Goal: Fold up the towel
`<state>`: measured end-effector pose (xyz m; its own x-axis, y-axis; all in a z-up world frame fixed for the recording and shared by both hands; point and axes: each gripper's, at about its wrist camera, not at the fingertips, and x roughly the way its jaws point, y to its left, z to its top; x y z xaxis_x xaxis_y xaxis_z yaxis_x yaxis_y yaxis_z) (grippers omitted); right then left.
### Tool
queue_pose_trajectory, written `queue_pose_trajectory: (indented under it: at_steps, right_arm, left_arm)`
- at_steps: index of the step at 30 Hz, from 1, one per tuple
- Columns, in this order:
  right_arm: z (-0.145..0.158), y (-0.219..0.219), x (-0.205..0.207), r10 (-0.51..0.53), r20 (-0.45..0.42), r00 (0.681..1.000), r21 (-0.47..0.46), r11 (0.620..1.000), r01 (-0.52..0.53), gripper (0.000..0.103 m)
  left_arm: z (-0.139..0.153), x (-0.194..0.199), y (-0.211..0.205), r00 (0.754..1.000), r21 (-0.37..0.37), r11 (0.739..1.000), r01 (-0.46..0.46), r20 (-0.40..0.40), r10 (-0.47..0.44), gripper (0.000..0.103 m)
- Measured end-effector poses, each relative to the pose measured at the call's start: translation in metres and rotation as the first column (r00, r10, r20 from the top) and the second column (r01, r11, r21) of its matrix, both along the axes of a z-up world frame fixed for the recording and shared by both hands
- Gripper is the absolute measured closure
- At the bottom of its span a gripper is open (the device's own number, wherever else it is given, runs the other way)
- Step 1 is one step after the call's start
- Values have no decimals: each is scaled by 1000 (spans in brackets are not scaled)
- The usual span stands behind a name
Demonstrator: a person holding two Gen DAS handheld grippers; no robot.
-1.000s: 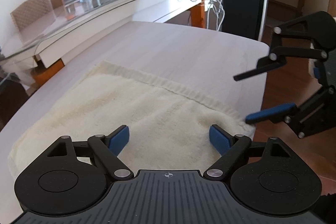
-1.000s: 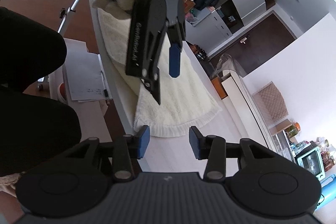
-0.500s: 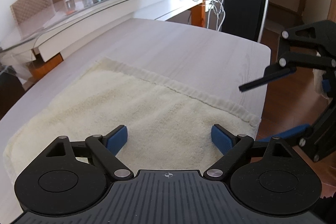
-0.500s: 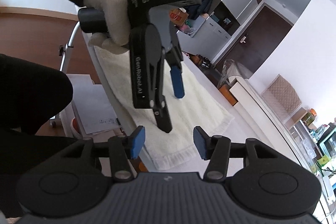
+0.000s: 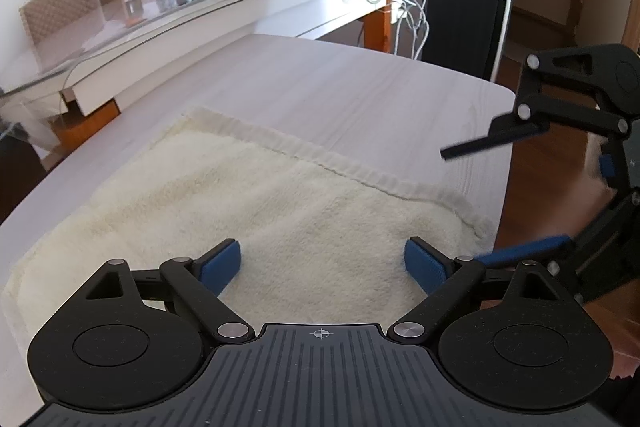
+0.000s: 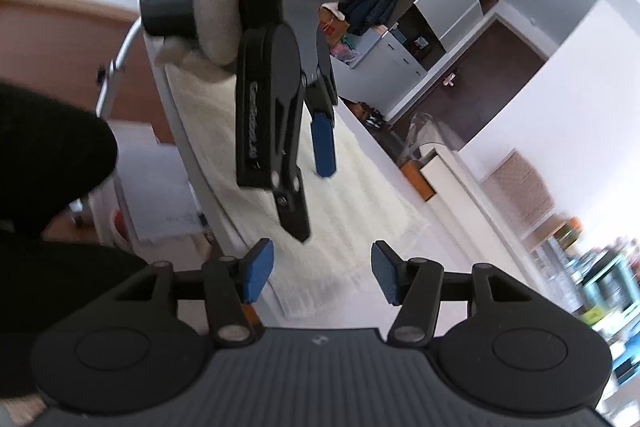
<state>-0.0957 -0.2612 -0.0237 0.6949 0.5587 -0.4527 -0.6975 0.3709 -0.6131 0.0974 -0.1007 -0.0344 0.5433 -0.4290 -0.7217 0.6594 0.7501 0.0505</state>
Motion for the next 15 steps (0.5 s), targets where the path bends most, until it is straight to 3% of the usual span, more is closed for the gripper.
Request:
queue_pose_trajectory:
  at_steps: [6, 15]
  right_arm:
    - [8, 5, -7, 66, -53, 996, 27, 998, -64, 43]
    - [3, 5, -2, 38, -78, 996, 36, 999, -36, 40]
  left_arm:
    - [0, 2, 1, 1000, -7, 1000, -2, -12, 2, 9]
    - [0, 0, 1, 1000, -10, 1000, -4, -11, 4, 10]
